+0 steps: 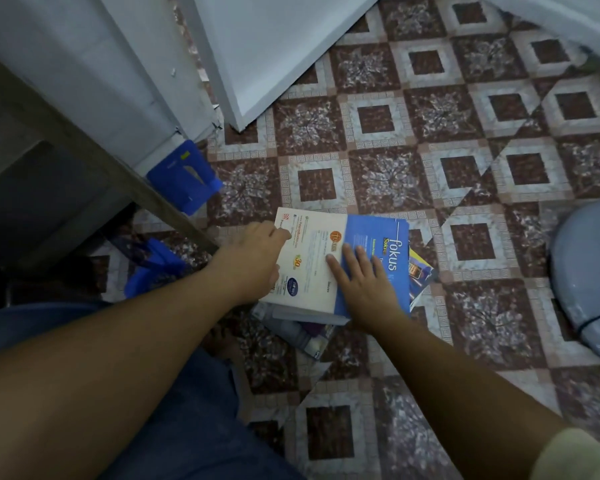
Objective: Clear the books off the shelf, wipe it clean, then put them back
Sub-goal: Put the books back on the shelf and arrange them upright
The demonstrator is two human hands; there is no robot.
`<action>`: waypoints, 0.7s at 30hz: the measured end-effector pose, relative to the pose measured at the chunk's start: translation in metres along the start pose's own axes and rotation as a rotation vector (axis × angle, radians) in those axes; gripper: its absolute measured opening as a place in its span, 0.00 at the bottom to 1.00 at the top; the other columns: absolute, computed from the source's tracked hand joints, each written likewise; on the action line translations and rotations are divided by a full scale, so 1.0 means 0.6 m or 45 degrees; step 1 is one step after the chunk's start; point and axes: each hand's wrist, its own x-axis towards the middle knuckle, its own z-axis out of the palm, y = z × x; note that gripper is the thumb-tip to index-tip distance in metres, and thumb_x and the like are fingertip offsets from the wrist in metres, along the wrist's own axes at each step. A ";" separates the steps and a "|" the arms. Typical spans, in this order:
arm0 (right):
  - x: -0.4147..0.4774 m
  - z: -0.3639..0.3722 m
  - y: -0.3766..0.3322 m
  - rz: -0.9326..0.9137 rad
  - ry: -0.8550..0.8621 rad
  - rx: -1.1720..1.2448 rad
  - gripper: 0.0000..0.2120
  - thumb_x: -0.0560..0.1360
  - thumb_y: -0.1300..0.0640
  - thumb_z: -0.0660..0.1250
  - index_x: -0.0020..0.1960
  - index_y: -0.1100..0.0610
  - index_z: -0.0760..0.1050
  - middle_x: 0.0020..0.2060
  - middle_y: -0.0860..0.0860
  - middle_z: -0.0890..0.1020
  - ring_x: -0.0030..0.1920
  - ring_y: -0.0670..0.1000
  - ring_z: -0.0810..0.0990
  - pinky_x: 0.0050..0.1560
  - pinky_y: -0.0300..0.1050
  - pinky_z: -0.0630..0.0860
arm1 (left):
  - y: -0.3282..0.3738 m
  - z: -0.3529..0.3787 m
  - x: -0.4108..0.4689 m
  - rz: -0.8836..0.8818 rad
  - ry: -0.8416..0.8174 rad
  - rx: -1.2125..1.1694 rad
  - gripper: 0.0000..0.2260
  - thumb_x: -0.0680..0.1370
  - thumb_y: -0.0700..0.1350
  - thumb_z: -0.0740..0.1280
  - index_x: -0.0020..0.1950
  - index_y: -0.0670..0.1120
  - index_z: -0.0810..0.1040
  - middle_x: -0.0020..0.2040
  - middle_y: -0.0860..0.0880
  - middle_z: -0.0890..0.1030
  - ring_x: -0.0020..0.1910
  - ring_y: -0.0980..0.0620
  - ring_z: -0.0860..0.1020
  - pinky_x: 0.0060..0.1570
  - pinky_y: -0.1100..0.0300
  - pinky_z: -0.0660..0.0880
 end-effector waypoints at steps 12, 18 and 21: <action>0.002 0.014 -0.001 -0.022 0.004 0.020 0.46 0.78 0.56 0.65 0.76 0.56 0.29 0.75 0.64 0.34 0.74 0.68 0.36 0.73 0.65 0.43 | 0.003 0.011 0.003 0.017 -0.118 0.062 0.23 0.78 0.48 0.63 0.72 0.50 0.63 0.66 0.48 0.69 0.63 0.48 0.68 0.62 0.49 0.71; -0.006 -0.006 0.009 -0.112 -0.099 -0.017 0.45 0.77 0.56 0.66 0.78 0.56 0.34 0.76 0.65 0.39 0.75 0.68 0.42 0.74 0.63 0.51 | 0.002 0.010 0.000 0.029 -0.188 0.073 0.23 0.78 0.50 0.63 0.72 0.51 0.63 0.67 0.49 0.69 0.64 0.49 0.68 0.62 0.49 0.71; -0.009 -0.037 0.017 -0.149 -0.168 0.084 0.39 0.78 0.56 0.64 0.79 0.54 0.41 0.77 0.62 0.48 0.75 0.65 0.54 0.70 0.59 0.63 | 0.004 0.005 -0.009 0.051 -0.270 0.100 0.27 0.77 0.53 0.64 0.74 0.51 0.60 0.69 0.49 0.67 0.66 0.48 0.68 0.63 0.48 0.71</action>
